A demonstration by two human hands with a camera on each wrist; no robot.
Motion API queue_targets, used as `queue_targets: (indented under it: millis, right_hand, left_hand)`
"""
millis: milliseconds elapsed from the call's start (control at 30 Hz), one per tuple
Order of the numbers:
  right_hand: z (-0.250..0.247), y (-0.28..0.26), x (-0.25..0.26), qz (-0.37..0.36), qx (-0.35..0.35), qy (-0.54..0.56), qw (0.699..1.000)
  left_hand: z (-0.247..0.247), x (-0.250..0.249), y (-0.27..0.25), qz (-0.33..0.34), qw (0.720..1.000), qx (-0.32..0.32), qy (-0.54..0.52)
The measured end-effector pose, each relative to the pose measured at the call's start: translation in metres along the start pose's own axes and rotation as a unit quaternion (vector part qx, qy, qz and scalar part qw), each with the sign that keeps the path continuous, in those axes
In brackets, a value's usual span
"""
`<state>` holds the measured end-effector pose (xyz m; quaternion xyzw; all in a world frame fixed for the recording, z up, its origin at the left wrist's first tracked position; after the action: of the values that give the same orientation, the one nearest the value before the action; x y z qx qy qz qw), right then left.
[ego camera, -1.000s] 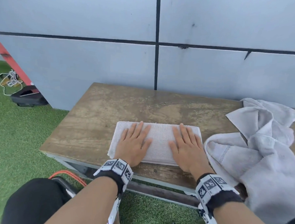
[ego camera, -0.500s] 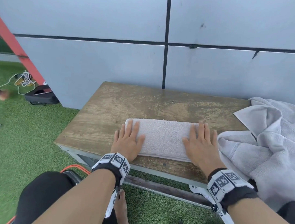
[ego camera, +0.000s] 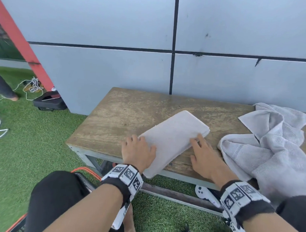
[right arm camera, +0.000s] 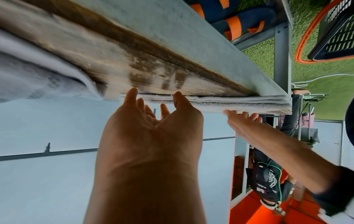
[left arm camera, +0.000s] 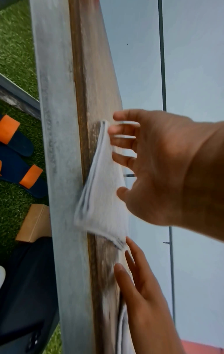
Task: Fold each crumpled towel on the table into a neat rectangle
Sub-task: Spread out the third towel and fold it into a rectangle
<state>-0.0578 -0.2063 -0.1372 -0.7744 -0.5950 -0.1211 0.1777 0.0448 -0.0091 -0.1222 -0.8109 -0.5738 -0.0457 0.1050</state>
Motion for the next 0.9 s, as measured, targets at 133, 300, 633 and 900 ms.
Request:
queue_targets:
  millis: [133,300,633,900]
  right_hand:
    - [0.010,-0.014,0.008,-0.032,0.022,0.032,0.999]
    - [0.027,-0.029,0.016,-0.056,0.071,0.017,0.996]
    - [0.030,-0.035,0.040,-0.163,-0.042,-0.024,0.985]
    - [-0.001,-0.038,0.027,-0.097,-0.098,0.284,0.949]
  left_hand:
    - [0.007,0.003,-0.017,0.063,0.985,-0.050,-0.152]
    - [0.028,-0.001,-0.038,0.191,0.973,-0.007,-0.128]
    - [0.003,-0.003,-0.031,0.222,0.934,-0.062,-0.273]
    - [-0.037,0.003,-0.032,0.193,0.880,-0.094,-0.424]
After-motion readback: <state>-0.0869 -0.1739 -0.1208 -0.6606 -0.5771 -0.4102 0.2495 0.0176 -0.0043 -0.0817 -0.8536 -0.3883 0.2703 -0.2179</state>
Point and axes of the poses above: each hand's wrist, its own y-axis towards the middle knuckle, its own z-axis out of the palm, x = y × z, the point moved 9 cm from there along y, towards the middle knuckle, and after that the axes turned 11 degrees about y, right-handed, at the moved point
